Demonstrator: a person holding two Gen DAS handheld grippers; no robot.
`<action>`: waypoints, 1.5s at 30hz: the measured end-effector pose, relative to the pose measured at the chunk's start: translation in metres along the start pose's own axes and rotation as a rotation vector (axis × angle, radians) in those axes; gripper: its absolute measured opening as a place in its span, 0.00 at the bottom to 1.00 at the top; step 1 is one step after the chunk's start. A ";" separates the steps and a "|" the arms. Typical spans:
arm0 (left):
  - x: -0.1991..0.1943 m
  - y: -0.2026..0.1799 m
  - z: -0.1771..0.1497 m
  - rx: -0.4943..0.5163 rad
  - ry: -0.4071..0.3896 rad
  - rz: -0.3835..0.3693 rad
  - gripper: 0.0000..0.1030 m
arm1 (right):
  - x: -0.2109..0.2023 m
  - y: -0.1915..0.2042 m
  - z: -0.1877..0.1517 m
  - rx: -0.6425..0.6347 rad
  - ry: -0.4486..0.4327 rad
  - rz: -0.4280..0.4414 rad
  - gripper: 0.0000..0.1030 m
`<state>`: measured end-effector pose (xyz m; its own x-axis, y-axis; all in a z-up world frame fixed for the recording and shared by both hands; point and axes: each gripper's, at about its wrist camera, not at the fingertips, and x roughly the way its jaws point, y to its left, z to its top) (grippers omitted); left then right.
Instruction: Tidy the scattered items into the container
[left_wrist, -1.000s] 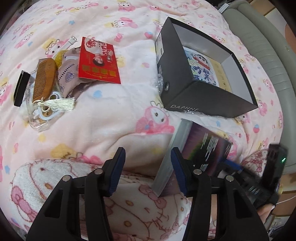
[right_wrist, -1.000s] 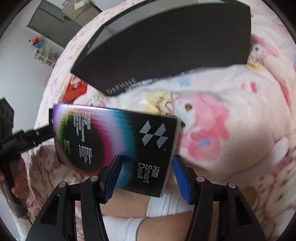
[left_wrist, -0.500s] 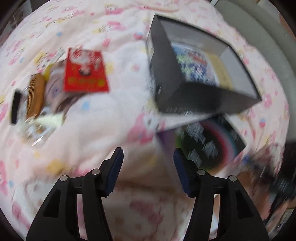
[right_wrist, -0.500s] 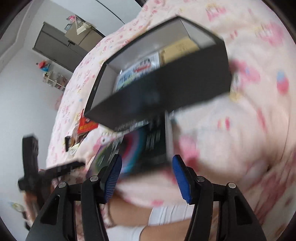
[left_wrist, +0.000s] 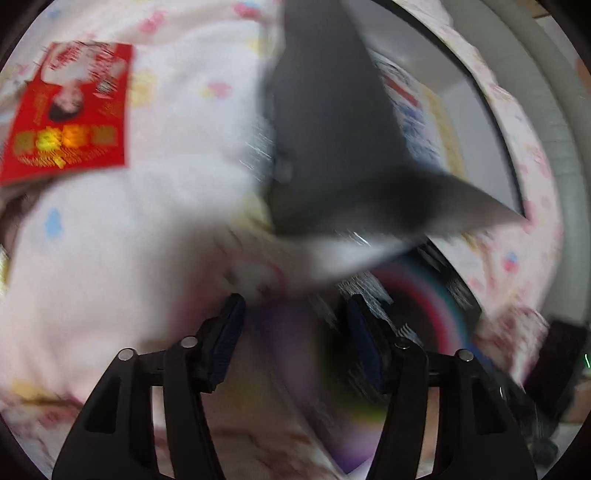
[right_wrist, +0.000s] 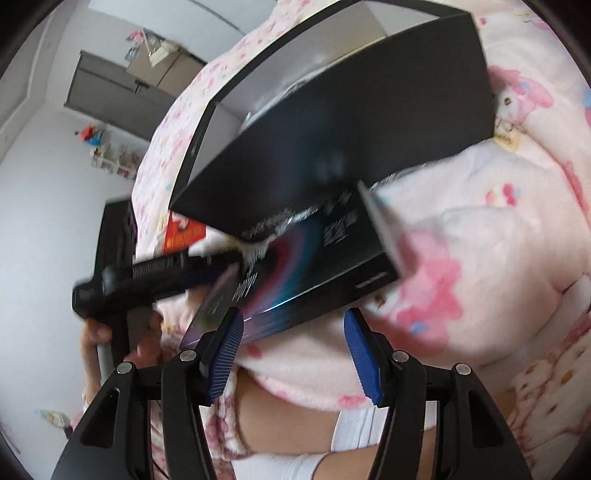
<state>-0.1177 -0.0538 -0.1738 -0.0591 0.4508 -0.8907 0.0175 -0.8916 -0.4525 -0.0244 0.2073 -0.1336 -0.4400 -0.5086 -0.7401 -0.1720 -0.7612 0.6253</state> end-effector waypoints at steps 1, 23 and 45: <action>-0.004 -0.006 -0.008 0.021 0.003 -0.010 0.62 | -0.004 -0.002 0.004 0.000 -0.006 0.000 0.52; -0.011 -0.076 -0.059 0.162 0.020 -0.053 0.55 | -0.023 -0.012 0.003 0.000 -0.069 -0.066 0.53; -0.022 -0.127 -0.050 0.292 -0.154 -0.077 0.46 | -0.060 0.012 0.016 -0.232 -0.129 -0.050 0.40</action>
<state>-0.0688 0.0519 -0.0989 -0.1991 0.5258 -0.8270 -0.2778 -0.8395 -0.4669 -0.0140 0.2354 -0.0778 -0.5476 -0.4242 -0.7213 0.0043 -0.8634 0.5045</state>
